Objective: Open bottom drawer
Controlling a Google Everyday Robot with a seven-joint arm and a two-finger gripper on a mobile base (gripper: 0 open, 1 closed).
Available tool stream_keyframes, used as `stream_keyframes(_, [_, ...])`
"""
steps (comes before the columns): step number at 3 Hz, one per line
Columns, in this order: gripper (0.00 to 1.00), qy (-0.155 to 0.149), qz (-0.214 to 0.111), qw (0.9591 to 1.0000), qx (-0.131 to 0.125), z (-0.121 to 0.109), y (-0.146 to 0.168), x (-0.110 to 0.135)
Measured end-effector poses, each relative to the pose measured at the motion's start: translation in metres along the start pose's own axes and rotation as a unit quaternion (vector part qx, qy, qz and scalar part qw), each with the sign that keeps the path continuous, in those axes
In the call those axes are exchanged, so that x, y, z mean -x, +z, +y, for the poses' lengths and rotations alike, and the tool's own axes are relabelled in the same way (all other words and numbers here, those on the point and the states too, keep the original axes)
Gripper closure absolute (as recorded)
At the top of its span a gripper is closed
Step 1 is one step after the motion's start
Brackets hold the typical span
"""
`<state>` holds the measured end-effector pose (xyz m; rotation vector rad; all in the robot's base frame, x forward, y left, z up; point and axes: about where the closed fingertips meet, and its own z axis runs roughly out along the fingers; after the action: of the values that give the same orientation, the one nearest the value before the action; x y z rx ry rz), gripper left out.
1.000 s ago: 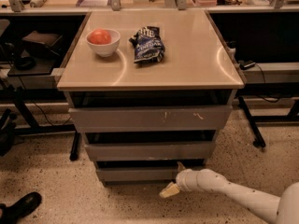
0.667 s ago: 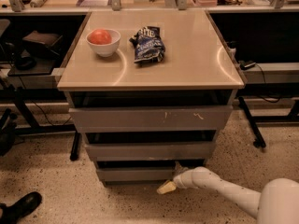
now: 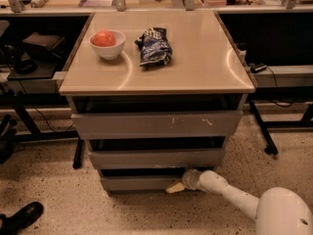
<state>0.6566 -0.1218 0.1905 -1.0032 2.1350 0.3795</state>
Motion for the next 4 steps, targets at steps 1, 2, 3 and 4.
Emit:
stream_keyframes(1, [0.00,-0.007,0.008,0.9999,0.001,0.0073,0.0176,-0.0046])
stream_keyframes(2, [0.00,-0.008,0.009,0.9999,0.001,0.0083,0.0192,-0.0045])
stream_keyframes(3, [0.19,-0.008,0.009,0.9999,0.001,0.0083,0.0192,-0.0045])
stream_keyframes(4, [0.42,-0.008,0.009,0.9999,0.001,0.0083,0.0193,-0.0045])
